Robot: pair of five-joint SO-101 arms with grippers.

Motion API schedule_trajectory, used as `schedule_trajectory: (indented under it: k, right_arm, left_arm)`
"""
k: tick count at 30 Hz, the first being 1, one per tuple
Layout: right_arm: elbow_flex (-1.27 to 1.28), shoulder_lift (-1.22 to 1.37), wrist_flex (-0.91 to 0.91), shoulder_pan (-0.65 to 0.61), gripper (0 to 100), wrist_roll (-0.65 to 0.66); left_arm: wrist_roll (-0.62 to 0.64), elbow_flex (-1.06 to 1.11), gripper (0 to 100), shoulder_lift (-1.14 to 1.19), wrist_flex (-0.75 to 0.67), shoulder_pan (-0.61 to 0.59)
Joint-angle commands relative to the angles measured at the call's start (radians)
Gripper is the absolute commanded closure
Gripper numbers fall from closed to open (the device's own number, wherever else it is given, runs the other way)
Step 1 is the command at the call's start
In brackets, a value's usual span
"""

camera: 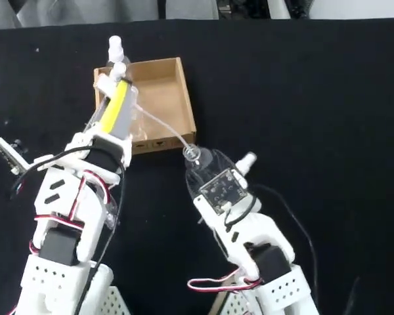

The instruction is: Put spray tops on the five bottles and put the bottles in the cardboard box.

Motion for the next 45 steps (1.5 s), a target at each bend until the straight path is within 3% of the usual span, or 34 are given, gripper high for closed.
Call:
schedule_trajectory:
  k: [1,5,25,34,45]
  right_arm:
    - [-0.008,-0.099,-0.031,-0.029,92.0,0.003]
    - [-0.01,-0.099,-0.031,-0.026,92.0,0.003]
    - [-0.008,-0.099,-0.031,-0.031,92.0,-0.034]
    - [-0.007,-0.099,-0.031,-0.032,92.0,-0.037]
    - [-0.008,-0.099,-0.032,-0.032,92.0,-0.037]
  left_arm:
    - [-0.031,-0.016,97,-0.006,-0.021,-0.007]
    - [-0.078,-0.016,97,-0.006,-0.021,-0.005]
    - [-0.081,-0.01,97,-0.009,-0.026,-0.007]
    - [-0.163,0.081,97,-0.008,-0.221,-0.005]
    - [-0.166,0.143,97,-0.009,-0.222,0.056]
